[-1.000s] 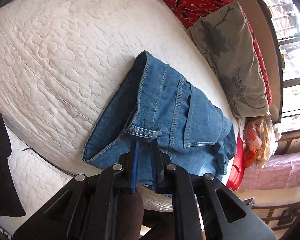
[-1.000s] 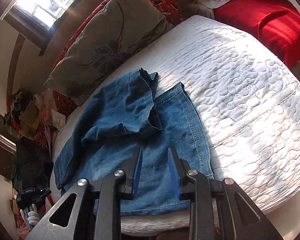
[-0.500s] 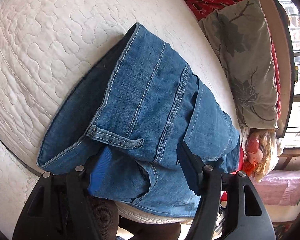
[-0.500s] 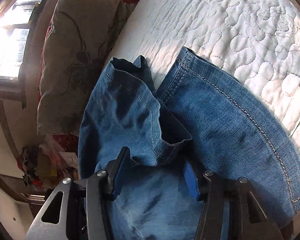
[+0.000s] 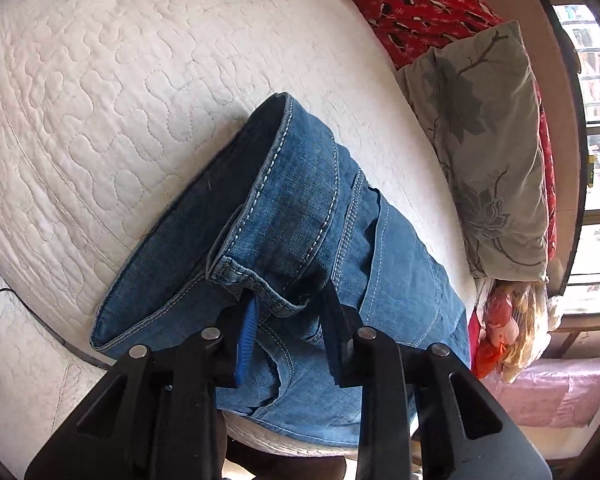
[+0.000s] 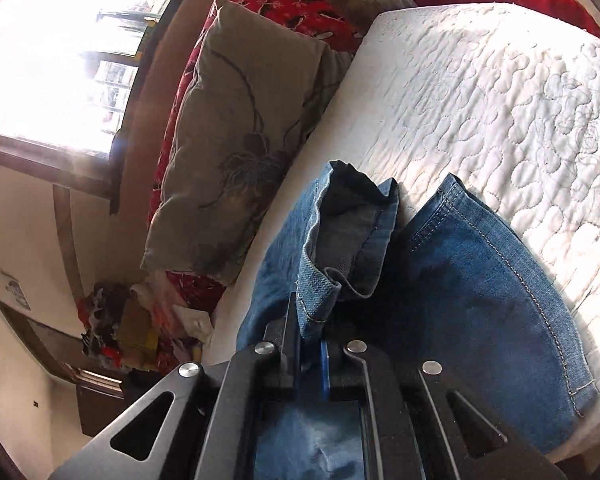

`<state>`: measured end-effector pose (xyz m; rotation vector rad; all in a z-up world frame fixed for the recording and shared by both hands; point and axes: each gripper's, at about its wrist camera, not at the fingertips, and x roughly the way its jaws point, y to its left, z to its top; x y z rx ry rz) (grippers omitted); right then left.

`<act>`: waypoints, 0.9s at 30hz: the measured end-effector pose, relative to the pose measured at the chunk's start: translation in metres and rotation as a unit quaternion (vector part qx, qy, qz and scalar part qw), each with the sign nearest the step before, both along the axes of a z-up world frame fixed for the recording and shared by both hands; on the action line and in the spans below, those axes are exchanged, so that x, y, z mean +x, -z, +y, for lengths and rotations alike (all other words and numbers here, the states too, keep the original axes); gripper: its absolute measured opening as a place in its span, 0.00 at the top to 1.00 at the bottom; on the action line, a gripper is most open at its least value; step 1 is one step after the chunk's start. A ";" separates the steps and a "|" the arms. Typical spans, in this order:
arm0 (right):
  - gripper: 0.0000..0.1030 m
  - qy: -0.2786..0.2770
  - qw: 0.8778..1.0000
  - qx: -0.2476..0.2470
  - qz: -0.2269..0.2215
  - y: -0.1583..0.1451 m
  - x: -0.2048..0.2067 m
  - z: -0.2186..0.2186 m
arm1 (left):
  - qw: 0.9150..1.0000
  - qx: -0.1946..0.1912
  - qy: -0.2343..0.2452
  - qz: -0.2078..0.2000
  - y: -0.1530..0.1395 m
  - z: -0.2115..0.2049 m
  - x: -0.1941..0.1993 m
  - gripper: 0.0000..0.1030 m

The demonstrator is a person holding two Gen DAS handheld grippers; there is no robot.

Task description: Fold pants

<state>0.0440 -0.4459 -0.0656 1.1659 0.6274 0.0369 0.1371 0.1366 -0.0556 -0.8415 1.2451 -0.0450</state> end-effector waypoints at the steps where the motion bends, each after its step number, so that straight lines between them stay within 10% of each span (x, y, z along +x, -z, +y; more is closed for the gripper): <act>1: 0.94 -0.001 1.000 0.001 -0.008 -0.004 -0.008 -0.001 | 1.000 0.001 0.002 -0.005 -0.006 0.001 -0.005 0.74; 10: 0.94 0.031 0.998 0.045 -0.010 0.010 -0.080 -0.030 | 1.000 0.001 0.016 -0.010 -0.014 0.012 -0.044 0.81; 16: 0.90 0.034 0.997 0.067 0.035 0.049 -0.083 -0.029 | 0.997 -0.078 0.003 0.019 0.019 0.015 -0.040 0.80; 21: 0.90 0.021 0.997 0.061 0.045 0.051 -0.076 -0.024 | 0.997 -0.076 -0.008 0.016 0.029 0.002 -0.028 0.54; 27: 0.90 0.023 0.996 0.066 0.052 0.056 -0.073 -0.027 | 0.997 -0.061 -0.007 0.038 0.047 -0.013 -0.005 0.53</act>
